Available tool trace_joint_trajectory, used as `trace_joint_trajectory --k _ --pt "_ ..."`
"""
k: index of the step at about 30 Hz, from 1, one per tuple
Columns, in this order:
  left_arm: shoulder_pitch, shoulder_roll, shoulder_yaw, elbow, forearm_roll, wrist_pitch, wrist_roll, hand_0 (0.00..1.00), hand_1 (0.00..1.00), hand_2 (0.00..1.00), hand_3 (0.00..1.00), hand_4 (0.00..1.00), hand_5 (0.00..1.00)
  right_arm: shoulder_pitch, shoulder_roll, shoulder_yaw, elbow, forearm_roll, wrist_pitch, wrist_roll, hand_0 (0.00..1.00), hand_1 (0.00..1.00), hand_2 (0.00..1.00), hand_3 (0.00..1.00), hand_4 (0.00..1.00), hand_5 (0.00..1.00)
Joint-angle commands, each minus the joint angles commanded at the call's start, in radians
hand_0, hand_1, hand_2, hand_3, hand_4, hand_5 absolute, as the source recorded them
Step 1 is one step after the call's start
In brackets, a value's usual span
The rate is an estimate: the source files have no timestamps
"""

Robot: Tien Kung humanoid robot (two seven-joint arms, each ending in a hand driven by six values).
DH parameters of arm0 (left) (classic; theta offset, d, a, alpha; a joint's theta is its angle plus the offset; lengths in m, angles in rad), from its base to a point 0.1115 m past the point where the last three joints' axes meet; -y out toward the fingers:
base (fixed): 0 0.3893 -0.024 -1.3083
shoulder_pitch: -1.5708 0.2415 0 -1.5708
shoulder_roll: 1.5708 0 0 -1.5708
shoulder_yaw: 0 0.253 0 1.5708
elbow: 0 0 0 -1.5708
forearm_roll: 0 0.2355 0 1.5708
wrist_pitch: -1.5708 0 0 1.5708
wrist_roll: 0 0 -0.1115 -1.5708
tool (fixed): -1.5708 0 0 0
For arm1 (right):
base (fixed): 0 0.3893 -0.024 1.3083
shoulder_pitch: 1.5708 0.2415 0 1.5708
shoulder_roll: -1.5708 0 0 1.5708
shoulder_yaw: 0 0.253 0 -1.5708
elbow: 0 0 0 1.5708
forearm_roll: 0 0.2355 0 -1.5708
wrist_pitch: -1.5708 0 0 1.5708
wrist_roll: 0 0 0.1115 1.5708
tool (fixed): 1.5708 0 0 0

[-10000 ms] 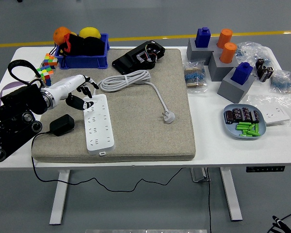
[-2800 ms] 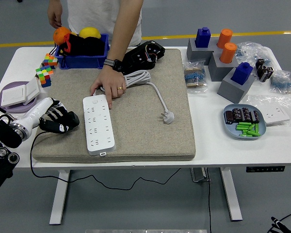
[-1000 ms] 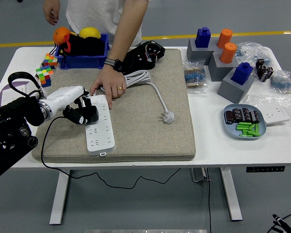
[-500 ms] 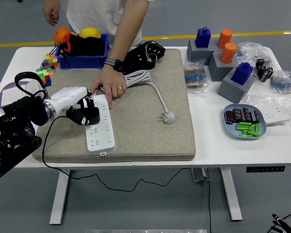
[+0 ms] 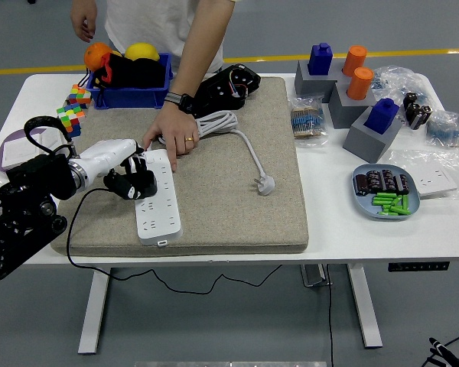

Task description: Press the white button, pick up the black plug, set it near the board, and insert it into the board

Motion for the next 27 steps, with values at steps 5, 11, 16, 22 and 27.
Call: trace_joint_trajectory --k 5,11,16,22,27 --pt "-0.002 0.001 0.012 0.001 0.000 0.000 -0.002 0.534 0.463 0.431 0.463 0.742 0.002 -0.001 0.000 -0.006 0.000 0.001 0.000 0.000 0.823 0.757 0.740 0.733 0.784 0.564" --pt "0.005 0.004 -0.020 -0.014 -0.013 -0.002 -0.010 0.530 0.462 0.431 0.461 0.742 0.002 -0.006 -0.001 -0.008 -0.001 -0.002 0.000 -0.001 0.823 0.756 0.740 0.733 0.784 0.563" --pt "0.008 0.004 -0.036 -0.021 -0.019 -0.002 -0.015 0.535 0.500 0.460 0.449 0.747 0.002 -0.005 -0.001 -0.007 -0.001 -0.004 0.000 -0.001 0.823 0.756 0.740 0.731 0.784 0.563" --pt "0.016 0.004 -0.053 -0.030 -0.026 0.006 -0.026 0.494 0.625 0.554 0.390 0.943 0.002 -0.005 0.001 -0.005 0.000 -0.004 0.001 0.000 0.823 0.756 0.739 0.732 0.784 0.561" --pt "0.022 0.003 -0.062 -0.028 -0.039 0.015 -0.037 0.627 0.702 0.665 0.408 0.998 0.111 -0.007 0.001 -0.001 -0.001 -0.008 0.001 -0.001 0.823 0.756 0.740 0.728 0.785 0.560"
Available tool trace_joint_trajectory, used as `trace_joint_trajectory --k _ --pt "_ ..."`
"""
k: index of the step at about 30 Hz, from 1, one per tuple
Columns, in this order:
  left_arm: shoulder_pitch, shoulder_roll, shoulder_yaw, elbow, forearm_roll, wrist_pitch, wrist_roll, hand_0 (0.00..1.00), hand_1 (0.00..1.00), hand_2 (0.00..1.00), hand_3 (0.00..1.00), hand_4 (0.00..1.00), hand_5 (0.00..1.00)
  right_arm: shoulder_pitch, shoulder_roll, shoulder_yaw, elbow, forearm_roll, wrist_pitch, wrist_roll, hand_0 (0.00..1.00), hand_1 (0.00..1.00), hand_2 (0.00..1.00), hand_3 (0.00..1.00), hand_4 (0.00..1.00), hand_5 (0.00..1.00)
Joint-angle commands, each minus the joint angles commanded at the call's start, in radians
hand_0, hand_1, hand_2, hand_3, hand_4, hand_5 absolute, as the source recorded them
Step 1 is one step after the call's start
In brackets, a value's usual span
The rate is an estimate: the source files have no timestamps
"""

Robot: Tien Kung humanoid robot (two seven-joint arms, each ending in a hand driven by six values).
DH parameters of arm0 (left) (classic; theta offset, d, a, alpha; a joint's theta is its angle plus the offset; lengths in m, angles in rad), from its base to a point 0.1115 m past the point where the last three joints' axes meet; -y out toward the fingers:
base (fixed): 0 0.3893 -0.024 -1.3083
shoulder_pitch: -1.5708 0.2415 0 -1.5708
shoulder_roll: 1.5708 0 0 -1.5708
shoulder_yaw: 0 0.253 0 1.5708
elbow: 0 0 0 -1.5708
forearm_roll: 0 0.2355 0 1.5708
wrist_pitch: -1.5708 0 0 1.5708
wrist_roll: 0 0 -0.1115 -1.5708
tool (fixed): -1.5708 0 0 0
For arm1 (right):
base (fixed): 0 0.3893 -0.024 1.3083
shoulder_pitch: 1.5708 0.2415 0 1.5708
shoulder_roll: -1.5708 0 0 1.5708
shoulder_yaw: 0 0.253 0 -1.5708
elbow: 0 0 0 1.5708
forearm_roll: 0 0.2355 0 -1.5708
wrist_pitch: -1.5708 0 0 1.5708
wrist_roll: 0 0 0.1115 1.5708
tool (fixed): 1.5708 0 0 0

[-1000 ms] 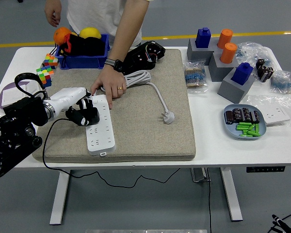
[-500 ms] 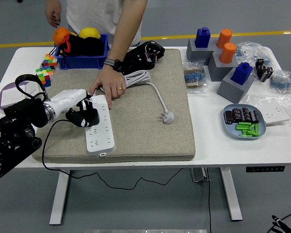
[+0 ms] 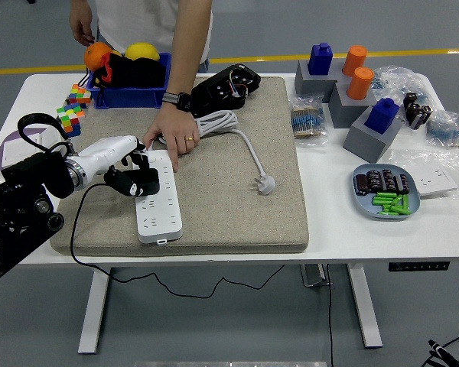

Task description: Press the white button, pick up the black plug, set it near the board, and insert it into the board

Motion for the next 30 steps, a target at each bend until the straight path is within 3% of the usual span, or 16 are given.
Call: trace_joint_trajectory --k 2,3,11,19,30 --pt "0.004 0.000 -0.006 0.000 -0.009 -0.001 -0.001 0.627 0.702 0.665 0.408 0.998 0.111 0.000 0.000 0.000 0.001 0.000 0.000 0.000 0.823 0.756 0.740 0.728 0.785 0.560" --pt "0.007 -0.001 -0.011 -0.001 -0.018 -0.003 0.001 0.742 0.787 0.740 0.456 0.998 0.182 0.000 0.001 -0.001 0.001 0.001 0.000 0.000 0.823 0.755 0.740 0.726 0.784 0.560" --pt "0.043 -0.007 -0.086 -0.030 -0.116 -0.012 0.002 0.775 0.827 0.765 0.480 0.998 0.215 -0.001 0.001 0.000 0.001 0.001 0.000 0.000 0.823 0.756 0.739 0.724 0.784 0.561" --pt "0.113 -0.028 -0.254 -0.106 -0.069 0.022 -0.027 0.779 0.832 0.766 0.486 0.998 0.199 -0.001 0.004 0.002 0.002 0.001 0.001 0.000 0.823 0.755 0.739 0.724 0.783 0.558" --pt "0.234 -0.128 -0.525 -0.104 0.012 0.065 -0.010 0.778 0.819 0.747 0.497 0.998 0.162 -0.003 0.009 0.003 0.003 -0.001 0.001 0.000 0.822 0.755 0.740 0.722 0.783 0.553"
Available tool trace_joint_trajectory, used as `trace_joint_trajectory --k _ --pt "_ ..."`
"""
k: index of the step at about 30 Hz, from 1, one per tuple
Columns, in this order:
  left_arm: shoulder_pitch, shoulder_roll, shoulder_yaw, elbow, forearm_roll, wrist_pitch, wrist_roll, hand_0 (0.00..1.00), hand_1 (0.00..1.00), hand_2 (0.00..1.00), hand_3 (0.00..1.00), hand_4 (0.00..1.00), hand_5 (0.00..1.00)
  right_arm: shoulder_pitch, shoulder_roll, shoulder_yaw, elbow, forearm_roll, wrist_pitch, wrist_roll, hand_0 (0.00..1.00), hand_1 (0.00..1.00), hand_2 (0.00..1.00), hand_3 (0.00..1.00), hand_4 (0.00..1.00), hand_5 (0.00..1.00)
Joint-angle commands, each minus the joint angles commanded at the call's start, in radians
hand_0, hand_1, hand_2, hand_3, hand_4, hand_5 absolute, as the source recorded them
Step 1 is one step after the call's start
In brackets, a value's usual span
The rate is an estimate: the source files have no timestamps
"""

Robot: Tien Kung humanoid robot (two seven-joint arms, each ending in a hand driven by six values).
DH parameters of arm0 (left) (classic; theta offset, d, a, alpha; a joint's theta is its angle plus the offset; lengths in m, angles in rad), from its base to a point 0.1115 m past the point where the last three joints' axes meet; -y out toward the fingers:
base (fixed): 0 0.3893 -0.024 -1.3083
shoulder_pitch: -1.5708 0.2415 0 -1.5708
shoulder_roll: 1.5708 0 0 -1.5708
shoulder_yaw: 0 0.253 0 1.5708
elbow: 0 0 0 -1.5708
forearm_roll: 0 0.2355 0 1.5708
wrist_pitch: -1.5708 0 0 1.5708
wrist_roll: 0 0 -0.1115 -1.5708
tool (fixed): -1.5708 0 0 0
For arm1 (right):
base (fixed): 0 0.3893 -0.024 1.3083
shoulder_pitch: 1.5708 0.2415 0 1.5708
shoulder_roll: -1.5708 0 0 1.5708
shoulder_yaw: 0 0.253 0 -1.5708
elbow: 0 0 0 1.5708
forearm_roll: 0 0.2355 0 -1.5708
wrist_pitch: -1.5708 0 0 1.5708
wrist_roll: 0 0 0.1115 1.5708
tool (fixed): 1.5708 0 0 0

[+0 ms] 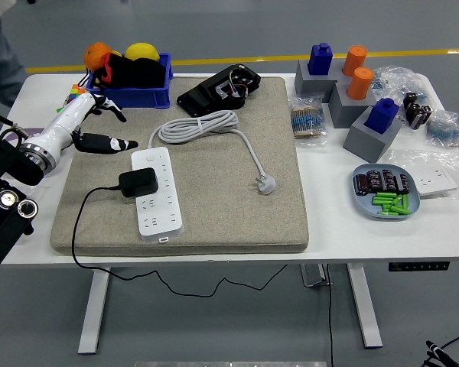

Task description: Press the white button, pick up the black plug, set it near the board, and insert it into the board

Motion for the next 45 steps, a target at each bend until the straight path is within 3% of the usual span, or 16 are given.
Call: trace_joint_trajectory --k 3,7,12,19,24,28,34,45 --pt "0.037 -0.034 -0.065 0.002 0.018 0.017 -0.008 0.785 0.818 0.749 0.508 0.988 0.125 -0.001 0.002 -0.002 0.001 0.002 0.001 0.000 0.822 0.755 0.740 0.718 0.783 0.551" --pt "0.063 -0.060 -0.127 0.001 0.038 0.039 -0.026 0.785 0.818 0.749 0.508 0.988 0.125 -0.001 0.001 0.001 0.000 0.002 0.001 -0.001 0.822 0.755 0.740 0.718 0.783 0.551" --pt "0.078 -0.070 -0.156 -0.001 0.049 0.060 -0.046 0.800 0.821 0.759 0.529 0.946 0.118 0.001 0.000 0.001 0.002 0.005 0.001 -0.001 0.822 0.755 0.740 0.717 0.782 0.552" --pt "0.107 -0.126 -0.199 -0.006 0.057 0.089 -0.075 0.802 0.823 0.764 0.543 0.947 0.109 0.005 0.004 -0.005 0.004 0.009 0.003 -0.001 0.821 0.755 0.740 0.717 0.781 0.550" --pt "0.129 -0.156 -0.237 -0.020 0.072 0.048 -0.056 0.810 0.823 0.765 0.543 0.943 0.082 0.005 0.006 0.000 0.003 0.003 0.002 -0.001 0.822 0.755 0.739 0.716 0.781 0.550" --pt "0.146 -0.178 -0.274 -0.033 0.086 0.044 -0.053 0.822 0.833 0.772 0.543 0.950 0.095 0.005 0.006 -0.006 0.004 0.004 0.002 0.000 0.821 0.755 0.740 0.716 0.781 0.550" --pt "0.169 -0.190 -0.305 -0.052 0.094 0.040 -0.053 0.828 0.833 0.769 0.547 0.941 0.098 0.006 0.008 -0.009 0.004 0.004 0.003 0.000 0.821 0.755 0.740 0.716 0.781 0.550" --pt "0.185 -0.175 -0.300 -0.058 0.094 0.027 -0.034 0.827 0.830 0.769 0.552 0.929 0.097 0.006 0.006 -0.015 0.004 0.009 0.003 -0.002 0.821 0.755 0.739 0.716 0.781 0.550"
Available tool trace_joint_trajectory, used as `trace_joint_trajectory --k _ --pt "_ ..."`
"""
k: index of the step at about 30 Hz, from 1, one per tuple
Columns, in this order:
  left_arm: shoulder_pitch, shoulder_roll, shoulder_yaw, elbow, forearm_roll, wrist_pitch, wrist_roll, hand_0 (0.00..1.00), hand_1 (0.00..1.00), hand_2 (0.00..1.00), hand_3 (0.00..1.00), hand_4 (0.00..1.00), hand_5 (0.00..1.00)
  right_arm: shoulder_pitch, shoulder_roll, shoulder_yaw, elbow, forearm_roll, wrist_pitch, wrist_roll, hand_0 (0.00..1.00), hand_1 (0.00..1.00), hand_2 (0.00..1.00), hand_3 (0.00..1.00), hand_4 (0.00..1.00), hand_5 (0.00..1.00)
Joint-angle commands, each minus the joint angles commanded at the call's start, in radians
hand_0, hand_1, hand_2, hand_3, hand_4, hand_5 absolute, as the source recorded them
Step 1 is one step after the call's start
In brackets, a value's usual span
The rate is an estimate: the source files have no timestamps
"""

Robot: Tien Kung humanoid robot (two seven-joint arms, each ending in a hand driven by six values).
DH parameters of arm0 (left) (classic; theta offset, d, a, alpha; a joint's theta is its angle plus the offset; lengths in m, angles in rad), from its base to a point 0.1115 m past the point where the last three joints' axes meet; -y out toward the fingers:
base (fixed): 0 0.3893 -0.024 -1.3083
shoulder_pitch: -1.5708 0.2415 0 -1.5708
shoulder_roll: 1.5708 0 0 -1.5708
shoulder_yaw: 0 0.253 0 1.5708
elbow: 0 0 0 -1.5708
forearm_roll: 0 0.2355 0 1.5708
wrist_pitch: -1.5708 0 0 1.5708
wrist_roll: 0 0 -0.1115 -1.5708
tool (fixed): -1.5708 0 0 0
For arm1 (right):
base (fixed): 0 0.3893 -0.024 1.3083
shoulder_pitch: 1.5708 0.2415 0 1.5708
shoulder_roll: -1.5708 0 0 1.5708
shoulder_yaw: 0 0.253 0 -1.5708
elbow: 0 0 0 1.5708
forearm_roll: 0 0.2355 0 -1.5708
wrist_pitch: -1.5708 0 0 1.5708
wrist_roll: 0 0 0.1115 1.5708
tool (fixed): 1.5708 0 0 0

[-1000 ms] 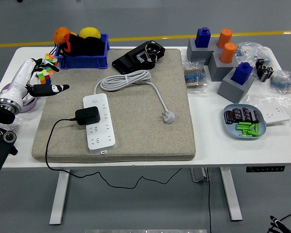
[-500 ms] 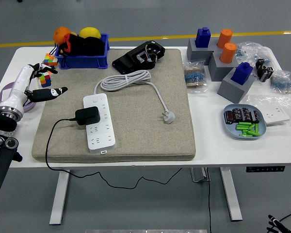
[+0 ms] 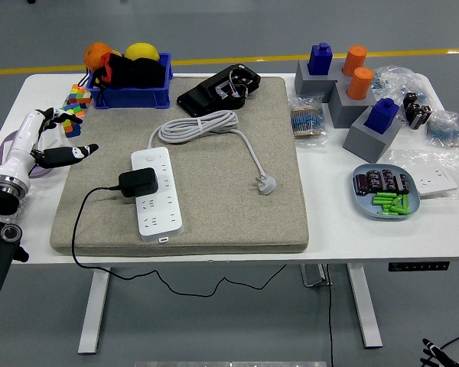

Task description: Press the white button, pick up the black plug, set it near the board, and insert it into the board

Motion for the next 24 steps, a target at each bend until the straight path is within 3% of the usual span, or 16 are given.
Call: trace_joint_trajectory --k 24 --pt "0.007 0.000 0.003 -0.027 -0.002 -0.016 0.043 0.824 0.828 0.765 0.556 0.884 0.059 -0.004 -0.018 -0.034 -0.002 0.016 -0.002 -0.006 0.822 0.756 0.740 0.718 0.781 0.553"
